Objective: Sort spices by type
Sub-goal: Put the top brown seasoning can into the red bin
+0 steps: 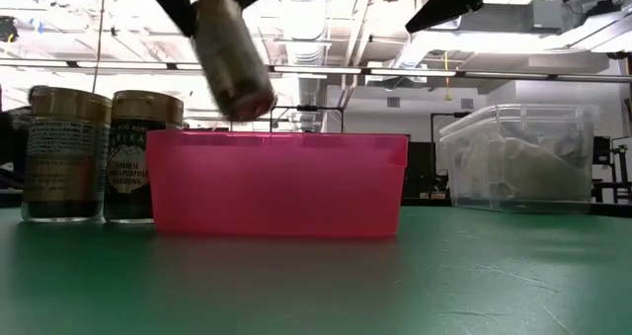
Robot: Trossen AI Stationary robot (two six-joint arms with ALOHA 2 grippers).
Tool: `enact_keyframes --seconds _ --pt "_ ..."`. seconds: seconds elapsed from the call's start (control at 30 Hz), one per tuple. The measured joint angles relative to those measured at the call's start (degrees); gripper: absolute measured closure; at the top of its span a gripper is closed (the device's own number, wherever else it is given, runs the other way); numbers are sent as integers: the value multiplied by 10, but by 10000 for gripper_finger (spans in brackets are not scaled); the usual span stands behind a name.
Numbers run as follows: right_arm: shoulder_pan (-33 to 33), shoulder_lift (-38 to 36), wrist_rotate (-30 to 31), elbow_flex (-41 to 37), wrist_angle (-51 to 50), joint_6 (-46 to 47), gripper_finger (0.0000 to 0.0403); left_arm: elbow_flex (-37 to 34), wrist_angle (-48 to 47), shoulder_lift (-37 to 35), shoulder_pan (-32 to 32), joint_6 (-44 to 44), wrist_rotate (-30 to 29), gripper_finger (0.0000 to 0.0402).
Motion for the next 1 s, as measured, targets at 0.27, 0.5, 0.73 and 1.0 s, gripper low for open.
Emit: enact_keyframes --seconds 0.27,0.5,0.73,1.0 --pt "-12 -2 1 -15 3 -4 190 91 -91 128 -13 -9 6 134" --pt "-33 -18 1 -37 23 -11 190 126 -94 181 -17 7 28 134" --pt "-36 -20 0 -37 25 -10 190 126 -95 224 -20 -6 39 122" --pt "-36 -20 0 -37 27 -8 190 126 -88 233 -20 -34 30 84"
